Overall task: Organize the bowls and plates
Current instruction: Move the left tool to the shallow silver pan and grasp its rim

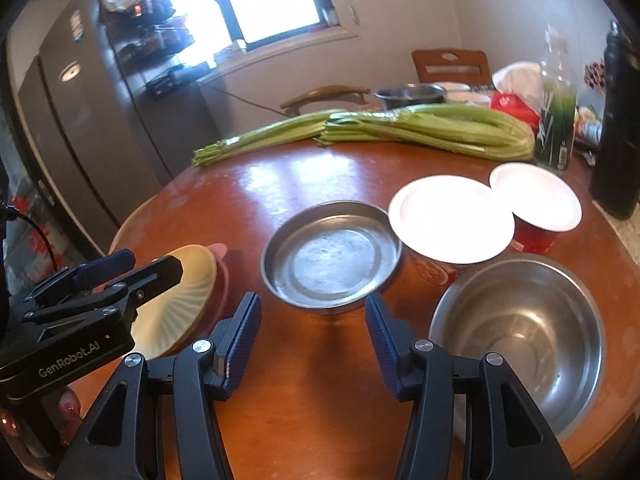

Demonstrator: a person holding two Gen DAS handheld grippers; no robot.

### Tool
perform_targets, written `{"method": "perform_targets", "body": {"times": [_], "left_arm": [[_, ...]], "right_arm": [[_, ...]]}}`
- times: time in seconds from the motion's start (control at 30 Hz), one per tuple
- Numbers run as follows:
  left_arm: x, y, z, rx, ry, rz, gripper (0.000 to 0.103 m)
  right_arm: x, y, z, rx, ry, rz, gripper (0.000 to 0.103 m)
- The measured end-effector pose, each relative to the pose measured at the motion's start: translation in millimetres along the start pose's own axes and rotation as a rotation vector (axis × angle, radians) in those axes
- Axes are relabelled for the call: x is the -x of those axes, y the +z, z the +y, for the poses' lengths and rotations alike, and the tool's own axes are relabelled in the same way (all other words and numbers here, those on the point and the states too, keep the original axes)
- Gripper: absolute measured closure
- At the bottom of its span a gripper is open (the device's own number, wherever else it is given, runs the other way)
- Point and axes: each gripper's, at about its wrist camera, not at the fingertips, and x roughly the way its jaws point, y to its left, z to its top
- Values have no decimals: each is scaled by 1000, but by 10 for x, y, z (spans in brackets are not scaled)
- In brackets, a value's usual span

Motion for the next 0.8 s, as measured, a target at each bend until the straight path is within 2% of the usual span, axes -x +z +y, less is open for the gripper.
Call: {"method": "perform_targets", "body": {"times": [0.03, 0.17, 0.57, 0.67, 0.8], "left_arm": [[-63, 54, -27, -13, -2, 11, 36], [-284, 203, -89, -44, 18, 58, 36], [-819, 450, -90, -79, -25, 188, 36], [-890, 473, -134, -86, -63, 207, 35], [-988, 487, -206, -107, -62, 228, 34]], "right_arm": [[-28, 9, -15, -7, -2, 7, 41], [-165, 86, -94, -39, -34, 28, 41], [-415, 275, -126, -56, -87, 88, 41], [-526, 295, -147, -80, -88, 136, 41], [-655, 307, -180, -95, -114, 175, 41]]}}
